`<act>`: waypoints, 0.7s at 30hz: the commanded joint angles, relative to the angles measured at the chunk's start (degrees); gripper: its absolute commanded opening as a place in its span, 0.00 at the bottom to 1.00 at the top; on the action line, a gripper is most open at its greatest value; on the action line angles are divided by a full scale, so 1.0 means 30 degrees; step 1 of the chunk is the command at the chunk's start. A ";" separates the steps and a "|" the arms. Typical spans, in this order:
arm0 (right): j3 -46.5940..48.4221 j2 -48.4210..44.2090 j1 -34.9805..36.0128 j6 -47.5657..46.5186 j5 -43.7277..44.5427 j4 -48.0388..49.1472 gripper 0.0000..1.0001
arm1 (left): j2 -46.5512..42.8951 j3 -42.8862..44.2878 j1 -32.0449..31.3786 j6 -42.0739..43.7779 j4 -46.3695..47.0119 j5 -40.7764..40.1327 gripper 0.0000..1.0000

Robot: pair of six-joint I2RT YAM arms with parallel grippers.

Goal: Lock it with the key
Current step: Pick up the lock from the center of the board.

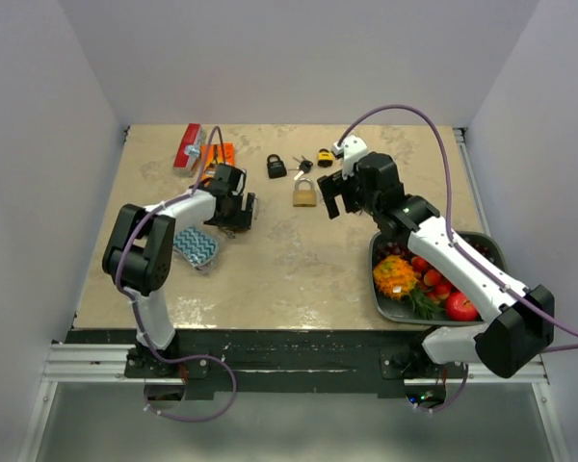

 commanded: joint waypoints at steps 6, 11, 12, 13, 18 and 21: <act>-0.0389 0.0012 -0.0248 0.1952 -0.0484 0.0188 0.99 | 0.1474 0.0453 -0.0484 -0.1625 -0.0190 -0.0800 0.67; -0.0244 0.1006 -0.0277 0.2042 -0.2596 -0.0570 0.99 | 0.2059 0.1270 -0.0484 -0.2530 -0.0512 0.0635 0.30; -0.0012 0.1269 -0.0248 0.2013 -0.2974 -0.0747 0.98 | 0.2119 0.1419 -0.0484 -0.2707 -0.0541 0.1247 0.25; 0.0136 0.1678 -0.0248 0.1926 -0.3181 -0.0894 0.98 | 0.2119 0.1594 -0.0484 -0.2912 -0.0658 0.1543 0.19; 0.1104 0.2502 -0.0248 0.1632 -0.4822 -0.1599 0.99 | 0.1418 0.3322 -0.0513 -0.4493 -0.1331 0.2981 0.00; 0.0725 0.2386 -0.0277 0.2156 -0.4242 -0.0665 0.99 | 0.0160 0.3443 -0.0513 -0.6103 -0.0285 0.3829 0.00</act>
